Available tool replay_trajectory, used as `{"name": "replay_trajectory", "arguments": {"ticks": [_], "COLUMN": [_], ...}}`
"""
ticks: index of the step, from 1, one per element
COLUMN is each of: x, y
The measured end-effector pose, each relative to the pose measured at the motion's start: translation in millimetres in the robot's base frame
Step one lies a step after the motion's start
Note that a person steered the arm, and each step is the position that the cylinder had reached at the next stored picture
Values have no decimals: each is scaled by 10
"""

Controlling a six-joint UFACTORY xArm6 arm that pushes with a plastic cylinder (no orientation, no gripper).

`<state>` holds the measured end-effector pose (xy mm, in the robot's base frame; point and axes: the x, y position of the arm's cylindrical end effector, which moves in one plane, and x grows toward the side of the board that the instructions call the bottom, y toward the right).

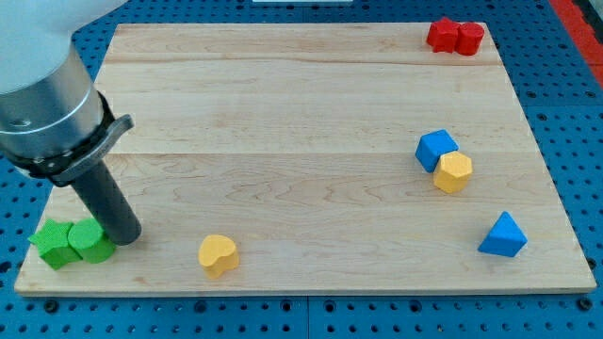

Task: Slide yellow heart to bottom center

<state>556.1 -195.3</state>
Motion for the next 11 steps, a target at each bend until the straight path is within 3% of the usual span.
{"name": "replay_trajectory", "arguments": {"ticks": [2, 5, 8, 11], "x": [1, -342, -413, -395], "y": [5, 957, 1828, 1309]}}
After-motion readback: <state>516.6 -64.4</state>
